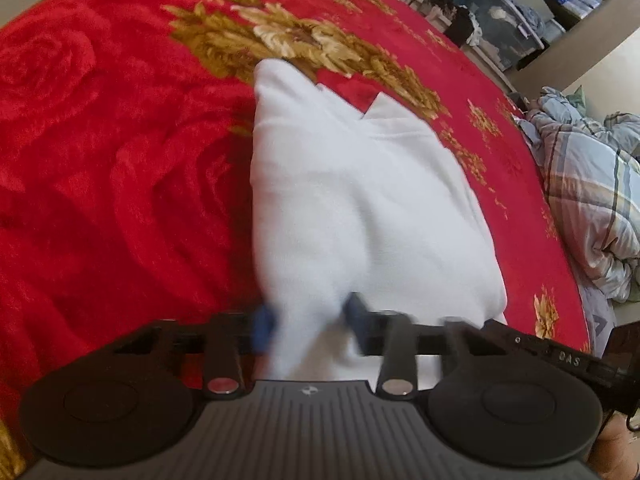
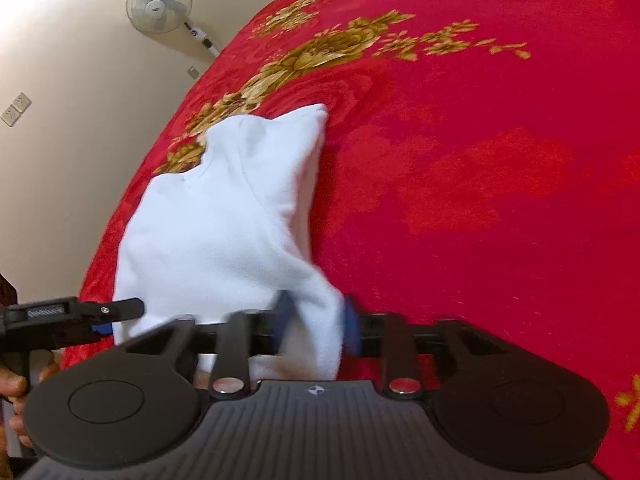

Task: Fold small clothes

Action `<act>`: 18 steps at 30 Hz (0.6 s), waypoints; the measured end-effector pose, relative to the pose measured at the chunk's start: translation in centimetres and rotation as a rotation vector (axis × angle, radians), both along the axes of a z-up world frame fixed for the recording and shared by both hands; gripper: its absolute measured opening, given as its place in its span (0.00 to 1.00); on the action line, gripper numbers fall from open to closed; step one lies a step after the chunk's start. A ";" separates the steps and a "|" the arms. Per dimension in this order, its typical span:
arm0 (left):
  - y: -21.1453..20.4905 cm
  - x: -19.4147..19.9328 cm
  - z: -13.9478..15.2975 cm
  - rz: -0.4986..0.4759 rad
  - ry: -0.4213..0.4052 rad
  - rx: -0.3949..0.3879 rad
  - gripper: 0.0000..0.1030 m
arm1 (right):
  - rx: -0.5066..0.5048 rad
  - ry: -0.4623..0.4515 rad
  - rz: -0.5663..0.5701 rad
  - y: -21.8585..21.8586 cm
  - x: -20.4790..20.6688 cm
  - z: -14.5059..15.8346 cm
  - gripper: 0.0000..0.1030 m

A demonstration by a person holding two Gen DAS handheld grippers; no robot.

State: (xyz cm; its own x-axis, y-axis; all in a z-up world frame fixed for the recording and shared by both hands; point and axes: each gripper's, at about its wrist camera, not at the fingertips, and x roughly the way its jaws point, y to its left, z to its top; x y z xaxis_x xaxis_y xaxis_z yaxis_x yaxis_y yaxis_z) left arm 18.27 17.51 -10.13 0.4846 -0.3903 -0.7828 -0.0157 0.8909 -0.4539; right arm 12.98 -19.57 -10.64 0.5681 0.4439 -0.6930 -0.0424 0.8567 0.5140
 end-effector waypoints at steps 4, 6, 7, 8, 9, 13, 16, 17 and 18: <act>1.4 -1.4 2.6 0.011 -0.052 -0.091 0.26 | 0.002 -0.103 0.011 0.0 -0.7 4.0 0.06; 0.8 -1.4 1.8 -0.009 -0.010 -0.019 0.32 | -0.049 -0.106 0.014 0.0 -0.8 4.9 0.07; 0.4 -1.3 1.0 -0.020 0.033 0.046 0.33 | -0.090 -0.070 0.023 0.3 -0.6 4.4 0.07; -0.1 -1.4 0.5 -0.035 0.053 0.112 0.35 | -0.137 -0.014 0.039 0.6 -0.3 3.2 0.08; -0.4 -1.7 0.6 -0.045 0.036 0.134 0.36 | -0.164 0.041 0.050 0.8 -0.3 2.0 0.08; -2.1 -2.8 -0.2 -0.143 0.024 0.286 0.43 | -0.192 0.105 0.044 0.3 -1.2 0.2 0.07; -3.5 -4.5 2.1 -0.167 -0.069 0.420 0.44 | -0.249 0.057 0.012 0.1 -2.4 2.7 0.14; -3.9 -5.6 3.8 -0.157 -0.141 0.467 0.48 | -0.266 0.012 0.007 0.1 -3.1 3.9 0.15; -4.2 -6.9 5.7 -0.127 -0.222 0.493 0.60 | -0.286 -0.051 0.006 0.1 -4.2 5.4 0.18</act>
State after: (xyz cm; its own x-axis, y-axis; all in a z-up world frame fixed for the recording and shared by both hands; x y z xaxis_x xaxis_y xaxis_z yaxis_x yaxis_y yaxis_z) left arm 11.38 13.29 -4.47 0.6320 -0.0701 -0.7718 0.1547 0.9873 0.0370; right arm 8.77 -19.49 -5.22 0.6034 0.2379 -0.7611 -0.0674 0.9663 0.2486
